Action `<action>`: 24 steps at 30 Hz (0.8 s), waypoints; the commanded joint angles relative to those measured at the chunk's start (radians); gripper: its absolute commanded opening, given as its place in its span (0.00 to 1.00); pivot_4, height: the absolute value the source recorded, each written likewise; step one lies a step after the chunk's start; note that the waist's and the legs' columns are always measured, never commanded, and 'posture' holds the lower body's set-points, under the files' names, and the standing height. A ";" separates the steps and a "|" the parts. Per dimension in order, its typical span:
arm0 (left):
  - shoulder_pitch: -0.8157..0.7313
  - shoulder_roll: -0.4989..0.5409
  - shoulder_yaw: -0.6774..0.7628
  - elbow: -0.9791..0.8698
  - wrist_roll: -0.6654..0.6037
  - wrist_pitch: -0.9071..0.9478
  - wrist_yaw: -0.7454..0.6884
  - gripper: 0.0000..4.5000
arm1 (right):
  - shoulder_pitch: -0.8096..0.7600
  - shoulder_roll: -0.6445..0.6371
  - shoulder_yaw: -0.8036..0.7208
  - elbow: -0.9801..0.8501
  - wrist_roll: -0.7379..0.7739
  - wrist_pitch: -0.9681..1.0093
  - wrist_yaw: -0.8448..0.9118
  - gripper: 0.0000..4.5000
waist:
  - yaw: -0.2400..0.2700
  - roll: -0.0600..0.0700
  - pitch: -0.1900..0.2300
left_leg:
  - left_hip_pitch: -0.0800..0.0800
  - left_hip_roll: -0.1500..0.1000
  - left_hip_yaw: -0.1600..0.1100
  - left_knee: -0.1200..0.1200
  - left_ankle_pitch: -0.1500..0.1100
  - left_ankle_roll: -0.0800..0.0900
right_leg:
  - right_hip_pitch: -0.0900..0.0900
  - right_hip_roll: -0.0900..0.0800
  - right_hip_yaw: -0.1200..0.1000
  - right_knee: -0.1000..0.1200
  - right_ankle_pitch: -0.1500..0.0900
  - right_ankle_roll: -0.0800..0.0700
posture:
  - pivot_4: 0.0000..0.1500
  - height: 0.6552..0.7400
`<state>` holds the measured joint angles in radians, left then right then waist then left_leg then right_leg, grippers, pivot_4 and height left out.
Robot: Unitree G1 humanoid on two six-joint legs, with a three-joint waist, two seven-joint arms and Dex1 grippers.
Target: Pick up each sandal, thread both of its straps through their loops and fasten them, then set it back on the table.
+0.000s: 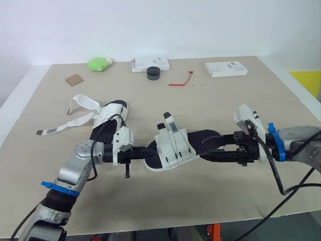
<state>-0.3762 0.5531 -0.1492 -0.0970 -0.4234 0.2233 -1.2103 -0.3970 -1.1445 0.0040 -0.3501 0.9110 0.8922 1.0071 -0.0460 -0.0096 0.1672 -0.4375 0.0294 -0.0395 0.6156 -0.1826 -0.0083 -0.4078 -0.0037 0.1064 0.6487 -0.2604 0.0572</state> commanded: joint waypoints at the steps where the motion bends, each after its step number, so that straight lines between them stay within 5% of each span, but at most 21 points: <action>1: 0.036 0.063 0.051 -0.090 -0.041 0.028 -0.021 0.00 | -0.021 0.008 0.030 0.030 -0.091 -0.070 0.085 0.65 | 0.000 0.000 0.002 | 0.000 0.000 0.001 0.000 0.000 0.000 | 0.000 0.000 0.001 0.000 0.000 0.000 | 1.00 1.00; 12: 0.144 0.174 0.300 -0.288 -0.297 0.263 0.094 0.00 | -0.114 0.156 0.186 0.196 -0.317 -0.164 0.189 0.65 | 0.000 -0.006 0.008 | 0.000 0.001 0.002 0.002 -0.001 -0.001 | 0.000 -0.001 0.000 0.000 0.000 0.001 | 1.00 1.00; 21: 0.249 0.243 0.428 -0.448 -0.432 0.375 0.172 0.00 | -0.135 0.222 0.220 0.183 -0.334 -0.134 0.248 0.65 | 0.000 -0.009 0.010 | 0.000 0.001 0.002 0.002 0.000 -0.002 | 0.000 0.000 0.000 0.001 0.001 0.001 | 1.00 1.00; 24: 0.273 0.262 0.416 -0.467 -0.403 0.363 0.172 0.00 | -0.133 0.252 0.213 0.179 -0.329 -0.120 0.236 0.39 | 0.000 -0.009 0.010 | 0.000 0.001 0.001 0.002 0.000 -0.003 | 0.000 0.000 0.000 0.002 0.002 0.000 | 1.00 1.00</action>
<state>-0.1047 0.7970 0.2483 -0.5305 -0.8318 0.5970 -1.0355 -0.5245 -0.8959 0.2338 -0.1356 0.5721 0.7676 1.2400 -0.0459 -0.0189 0.1771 -0.4368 0.0308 -0.0382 0.6181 -0.1821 -0.0120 -0.4075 -0.0037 0.1063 0.6507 -0.2582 0.0574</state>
